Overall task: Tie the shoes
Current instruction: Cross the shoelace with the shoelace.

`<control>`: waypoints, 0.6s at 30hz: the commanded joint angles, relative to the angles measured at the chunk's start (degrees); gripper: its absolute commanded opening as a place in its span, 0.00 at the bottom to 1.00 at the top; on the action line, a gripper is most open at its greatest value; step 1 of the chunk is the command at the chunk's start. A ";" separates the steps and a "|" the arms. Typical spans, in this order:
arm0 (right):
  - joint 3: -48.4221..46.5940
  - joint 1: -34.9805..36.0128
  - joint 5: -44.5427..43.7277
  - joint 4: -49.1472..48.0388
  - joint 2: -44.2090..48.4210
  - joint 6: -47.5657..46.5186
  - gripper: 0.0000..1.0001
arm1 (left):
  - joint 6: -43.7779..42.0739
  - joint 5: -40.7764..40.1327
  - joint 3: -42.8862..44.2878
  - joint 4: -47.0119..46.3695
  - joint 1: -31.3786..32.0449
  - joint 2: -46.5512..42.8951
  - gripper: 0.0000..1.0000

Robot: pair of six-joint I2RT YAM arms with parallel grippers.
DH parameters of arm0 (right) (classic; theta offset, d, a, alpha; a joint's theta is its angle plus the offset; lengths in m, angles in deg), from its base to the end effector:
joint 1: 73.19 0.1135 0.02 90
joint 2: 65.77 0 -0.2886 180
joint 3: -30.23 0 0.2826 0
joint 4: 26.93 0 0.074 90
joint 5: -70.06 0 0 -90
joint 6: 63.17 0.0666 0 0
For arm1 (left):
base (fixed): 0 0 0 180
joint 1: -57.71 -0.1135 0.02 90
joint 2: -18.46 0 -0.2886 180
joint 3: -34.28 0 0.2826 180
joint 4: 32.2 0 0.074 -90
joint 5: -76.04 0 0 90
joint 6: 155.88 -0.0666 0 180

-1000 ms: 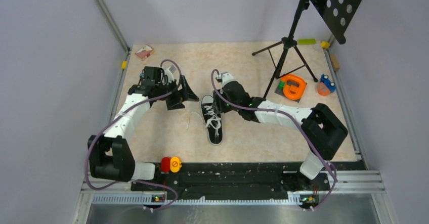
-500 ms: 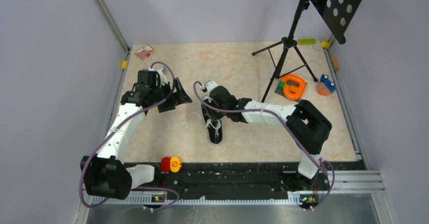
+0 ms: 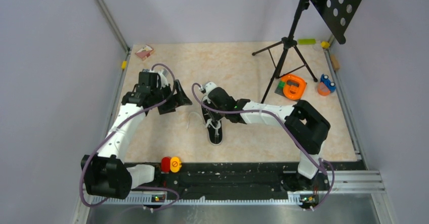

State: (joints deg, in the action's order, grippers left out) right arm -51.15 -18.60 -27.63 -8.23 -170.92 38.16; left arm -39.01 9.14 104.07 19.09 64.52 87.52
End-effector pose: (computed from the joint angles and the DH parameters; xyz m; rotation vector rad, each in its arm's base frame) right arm 0.2722 0.3676 0.1836 -0.7989 2.2026 0.4290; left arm 0.2802 -0.0598 0.2822 -0.2547 2.4896 -0.7474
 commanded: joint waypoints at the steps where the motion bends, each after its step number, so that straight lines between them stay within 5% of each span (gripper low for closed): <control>1: -1.65 0.39 -1.29 -0.80 -0.59 -0.26 0.30 | -0.30 1.37 -0.94 -1.94 -0.22 -1.23 0.94; 3: -1.54 0.35 -1.92 -0.88 -0.68 -0.35 0.29 | -0.04 1.68 -1.27 -2.63 -0.19 -1.62 0.94; 10: -1.84 0.34 -4.78 -0.35 -0.50 1.15 0.01 | 0.72 0.20 -1.64 -2.58 -0.22 -1.97 0.93; 18: 1.11 -0.07 -6.48 -3.01 4.33 4.10 0.00 | 0.26 1.67 -3.27 -3.48 -0.22 -0.74 0.98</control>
State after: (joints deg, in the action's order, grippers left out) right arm -51.02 -18.60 -31.74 -8.30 -170.92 40.11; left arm -38.48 9.33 102.67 18.57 64.52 87.19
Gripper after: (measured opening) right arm 0.009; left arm 0.977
